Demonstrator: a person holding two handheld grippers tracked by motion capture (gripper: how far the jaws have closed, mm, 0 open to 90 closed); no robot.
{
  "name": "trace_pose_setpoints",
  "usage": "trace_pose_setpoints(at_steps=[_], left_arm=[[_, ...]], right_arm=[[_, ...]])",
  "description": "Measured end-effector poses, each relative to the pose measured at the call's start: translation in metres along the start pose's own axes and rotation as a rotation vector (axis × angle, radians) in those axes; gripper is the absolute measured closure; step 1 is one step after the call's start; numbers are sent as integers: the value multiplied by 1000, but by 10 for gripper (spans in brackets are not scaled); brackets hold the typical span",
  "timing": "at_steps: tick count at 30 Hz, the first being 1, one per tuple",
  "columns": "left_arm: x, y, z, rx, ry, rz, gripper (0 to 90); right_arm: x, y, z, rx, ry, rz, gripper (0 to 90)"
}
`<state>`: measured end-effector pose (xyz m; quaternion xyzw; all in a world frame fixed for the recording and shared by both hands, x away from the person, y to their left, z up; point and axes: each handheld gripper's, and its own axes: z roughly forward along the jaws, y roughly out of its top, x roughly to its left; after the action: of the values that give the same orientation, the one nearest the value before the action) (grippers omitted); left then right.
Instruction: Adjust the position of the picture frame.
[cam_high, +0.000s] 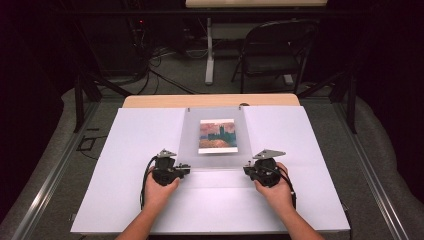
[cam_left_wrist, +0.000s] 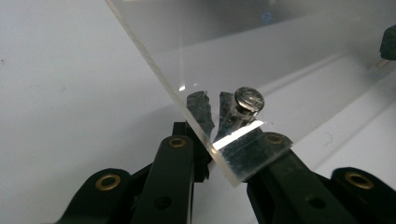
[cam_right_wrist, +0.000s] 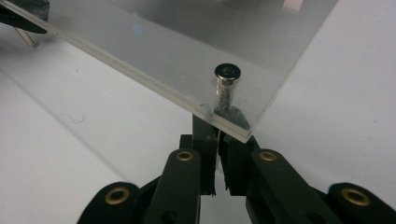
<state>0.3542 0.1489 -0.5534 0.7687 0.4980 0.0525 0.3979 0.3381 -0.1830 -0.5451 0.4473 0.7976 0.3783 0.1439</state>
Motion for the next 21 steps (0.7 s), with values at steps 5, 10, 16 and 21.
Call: trace_pose_setpoints(at_steps=[5, 10, 16, 21], left_arm=[[1, 2, 2, -2, 1, -3, 823], [0, 0, 5, -5, 10, 5, 824], [0, 0, 5, -11, 6, 1, 819], [0, 0, 5, -10, 5, 3, 819]], right_arm=[[-1, 1, 2, -4, 0, -1, 856], [-4, 0, 4, 5, -1, 6, 855], [-5, -2, 6, 12, 2, 10, 855], [-5, -3, 7, 9, 0, 10, 856]])
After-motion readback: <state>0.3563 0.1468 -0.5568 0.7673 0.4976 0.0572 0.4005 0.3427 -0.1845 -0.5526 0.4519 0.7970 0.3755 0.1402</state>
